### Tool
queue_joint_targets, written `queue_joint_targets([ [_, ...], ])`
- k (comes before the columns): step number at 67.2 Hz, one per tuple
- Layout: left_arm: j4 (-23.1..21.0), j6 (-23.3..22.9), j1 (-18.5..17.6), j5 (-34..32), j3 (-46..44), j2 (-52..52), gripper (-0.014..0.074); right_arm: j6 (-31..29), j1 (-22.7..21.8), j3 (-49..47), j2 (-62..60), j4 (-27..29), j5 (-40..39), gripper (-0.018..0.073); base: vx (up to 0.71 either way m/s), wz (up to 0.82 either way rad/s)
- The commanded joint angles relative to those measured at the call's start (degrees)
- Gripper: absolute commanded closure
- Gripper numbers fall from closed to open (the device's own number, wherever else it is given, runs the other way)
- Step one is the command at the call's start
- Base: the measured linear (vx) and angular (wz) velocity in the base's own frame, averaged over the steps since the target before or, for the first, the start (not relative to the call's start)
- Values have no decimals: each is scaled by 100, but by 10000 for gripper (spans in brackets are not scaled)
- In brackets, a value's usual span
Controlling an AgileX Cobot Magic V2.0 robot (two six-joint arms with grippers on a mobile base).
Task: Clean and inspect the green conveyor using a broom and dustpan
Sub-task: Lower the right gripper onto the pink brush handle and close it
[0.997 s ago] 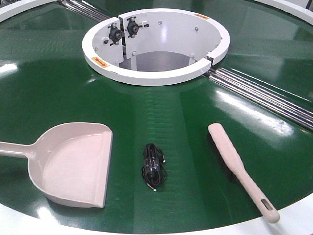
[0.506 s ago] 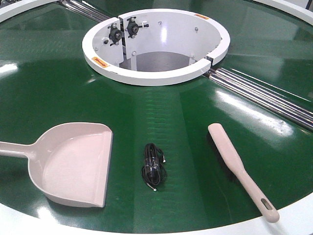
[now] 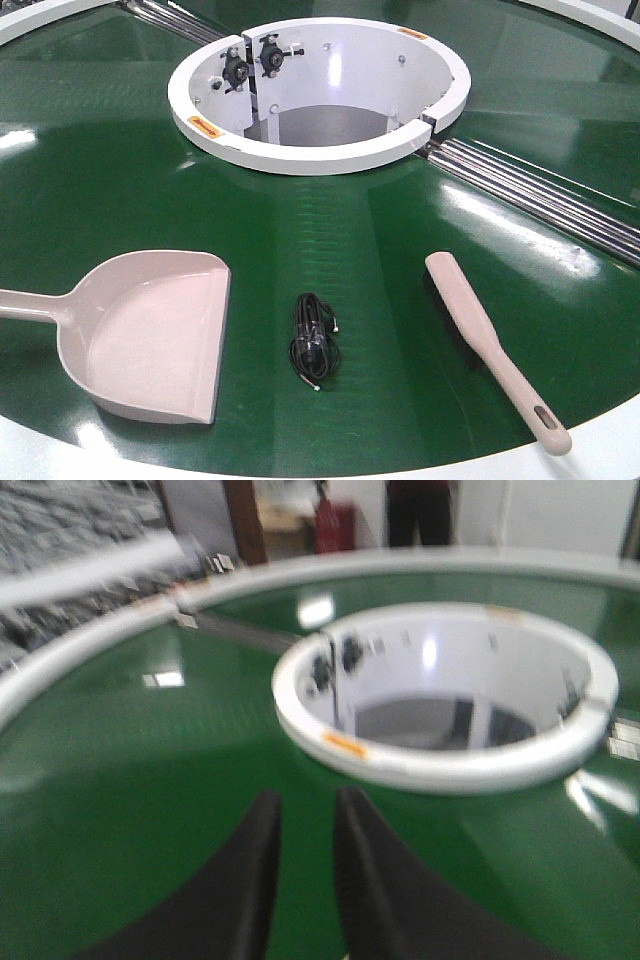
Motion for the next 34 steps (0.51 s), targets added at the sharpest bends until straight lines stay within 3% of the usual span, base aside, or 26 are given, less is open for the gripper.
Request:
queue_joint_targets([
  [1, -529, 602, -56, -49, -186, 181, 304, -318, -23, -193, 183, 431, -30, 87, 0, 0],
  [9, -709, 789, -101, -15, -186, 351, 101, -434, -23, -178, 422, 813, 168, -78, 0, 0],
  [19, -703, 783, -101, 25, -180, 464, -78, -513, -23, -177, 678, 939, 254, -129, 0, 0],
  [24, -703, 776, -101, 30, -163, 464, -113, -599, -23, -177, 776, 1003, 525, -127, 0, 0],
  [34, -703, 767, -101, 31, -163, 464, -101, -1123, -23, -203, 1061, 1485, 1211, -113, 0, 0],
])
